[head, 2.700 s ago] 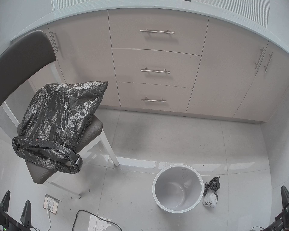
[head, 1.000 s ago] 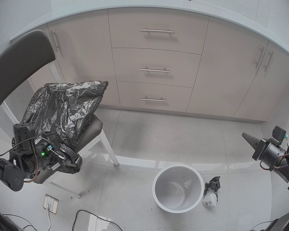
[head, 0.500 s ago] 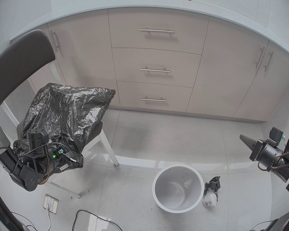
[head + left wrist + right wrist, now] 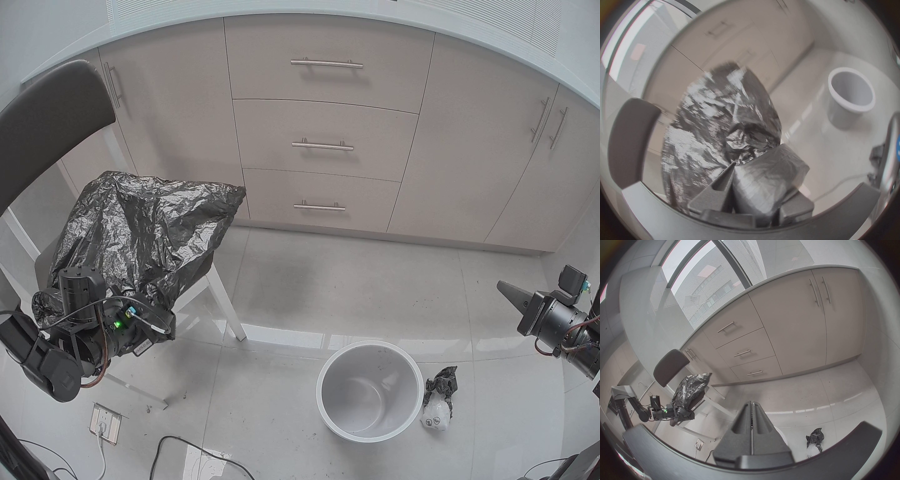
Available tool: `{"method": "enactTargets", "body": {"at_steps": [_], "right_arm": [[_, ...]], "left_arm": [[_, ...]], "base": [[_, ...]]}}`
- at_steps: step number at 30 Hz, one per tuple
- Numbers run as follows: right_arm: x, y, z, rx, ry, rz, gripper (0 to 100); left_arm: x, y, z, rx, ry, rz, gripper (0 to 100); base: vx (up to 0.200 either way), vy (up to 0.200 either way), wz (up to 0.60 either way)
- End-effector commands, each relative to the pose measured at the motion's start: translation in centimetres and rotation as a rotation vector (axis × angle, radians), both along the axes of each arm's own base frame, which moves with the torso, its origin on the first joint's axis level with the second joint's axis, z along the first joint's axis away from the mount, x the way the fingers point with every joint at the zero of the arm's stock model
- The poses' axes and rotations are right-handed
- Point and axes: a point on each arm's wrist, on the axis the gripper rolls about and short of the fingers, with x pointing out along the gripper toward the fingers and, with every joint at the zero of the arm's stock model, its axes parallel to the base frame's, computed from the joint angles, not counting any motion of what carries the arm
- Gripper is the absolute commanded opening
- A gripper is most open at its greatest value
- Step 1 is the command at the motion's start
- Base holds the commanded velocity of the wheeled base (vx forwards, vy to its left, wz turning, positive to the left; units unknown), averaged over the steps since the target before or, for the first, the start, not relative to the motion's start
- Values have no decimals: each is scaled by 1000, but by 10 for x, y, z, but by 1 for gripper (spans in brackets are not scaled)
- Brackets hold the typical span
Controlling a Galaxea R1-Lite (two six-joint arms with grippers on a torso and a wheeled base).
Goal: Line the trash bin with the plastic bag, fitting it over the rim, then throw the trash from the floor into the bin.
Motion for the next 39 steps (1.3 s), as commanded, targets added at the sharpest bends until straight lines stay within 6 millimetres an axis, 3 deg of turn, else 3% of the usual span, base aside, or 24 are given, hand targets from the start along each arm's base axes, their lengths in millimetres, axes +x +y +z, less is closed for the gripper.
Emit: {"method": "enactTargets", "body": {"at_steps": [1, 6, 13, 19, 21, 26, 35, 39], "right_arm": [[0, 0, 0, 3, -2, 1, 0], [0, 0, 1, 19, 3, 0, 0], [0, 0, 0, 17, 4, 2, 0], [0, 5, -4, 2, 24, 26, 0], [0, 12, -5, -2, 31, 66, 0], [8, 33, -7, -28, 42, 147, 0], [37, 79, -3, -79, 23, 222, 0], [42, 92, -5, -82, 27, 253, 0]], "left_arm": [[-18, -20, 33, -102, -112, -55, 0], [-32, -37, 44, -221, -118, -99, 0], [-34, -47, 53, -393, -125, -89, 0], [-21, -68, 97, -934, -168, -50, 0], [-16, -73, 112, -1078, -169, -40, 0], [-15, -83, 132, -1180, -130, 2, 0], [-33, -139, 179, -1351, 91, -2, 0], [-28, -160, 182, -1370, 147, 31, 0]], "base": [[0, 0, 0], [0, 0, 0], [0, 0, 0], [0, 0, 0], [0, 0, 0], [0, 0, 0], [0, 0, 0], [0, 0, 0]]}}
